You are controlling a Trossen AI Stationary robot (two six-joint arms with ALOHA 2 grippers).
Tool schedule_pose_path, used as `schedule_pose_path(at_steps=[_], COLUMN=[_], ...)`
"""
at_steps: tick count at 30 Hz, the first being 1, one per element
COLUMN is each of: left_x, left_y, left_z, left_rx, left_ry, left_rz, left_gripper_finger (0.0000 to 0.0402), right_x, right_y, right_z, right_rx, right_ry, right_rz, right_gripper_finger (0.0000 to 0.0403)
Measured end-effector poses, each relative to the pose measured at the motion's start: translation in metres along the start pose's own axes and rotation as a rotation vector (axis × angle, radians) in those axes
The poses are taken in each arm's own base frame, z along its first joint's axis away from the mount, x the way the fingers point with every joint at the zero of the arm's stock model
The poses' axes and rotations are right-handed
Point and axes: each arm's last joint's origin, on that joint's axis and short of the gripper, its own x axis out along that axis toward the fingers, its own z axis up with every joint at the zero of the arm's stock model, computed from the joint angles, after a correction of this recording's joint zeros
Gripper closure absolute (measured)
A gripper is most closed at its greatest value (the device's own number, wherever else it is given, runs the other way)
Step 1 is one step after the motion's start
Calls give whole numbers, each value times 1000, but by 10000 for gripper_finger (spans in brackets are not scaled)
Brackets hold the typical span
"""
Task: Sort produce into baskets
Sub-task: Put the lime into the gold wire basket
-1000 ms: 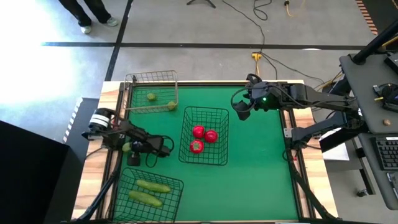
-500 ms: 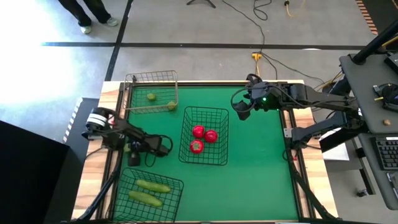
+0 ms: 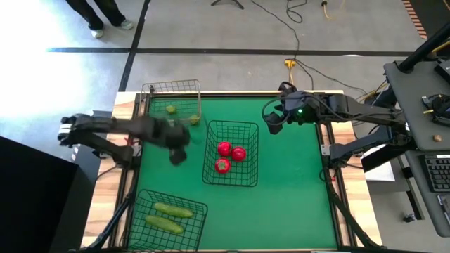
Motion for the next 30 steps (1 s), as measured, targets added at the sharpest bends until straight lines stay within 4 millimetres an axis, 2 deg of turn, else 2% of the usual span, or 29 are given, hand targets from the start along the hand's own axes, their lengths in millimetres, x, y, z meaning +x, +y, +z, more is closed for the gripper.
schedule_pose_path(at_steps=[2,5,9,12,15,21,25,30], left_x=[-9,-7,24,55,77,107,104,97], left_y=[28,74,133,162,175,179,186,195], left_z=[12,21,23,29,35,51,68,75], left_rx=[-114,-282,-526,-632,-680,-699,-623,-581], left_ry=[-59,-77,-42,-33,35,165,205,304], left_rz=[38,152,227,127,96,2,-11,12], left_gripper_finger=[211,211,211,212,213,213,213,209], right_x=[-1,-1,-2,-2,0,5,10,13], right_y=[1,1,3,4,4,7,10,13], right_z=[1,2,0,0,0,1,0,-3], right_rx=[1,-1,-2,-4,-4,-4,-6,-14], right_ry=[-8,-12,-8,-7,-6,-7,12,80], right_rz=[6,9,18,20,16,17,35,93], right_gripper_finger=[78,78,78,78,78,78,78,78])
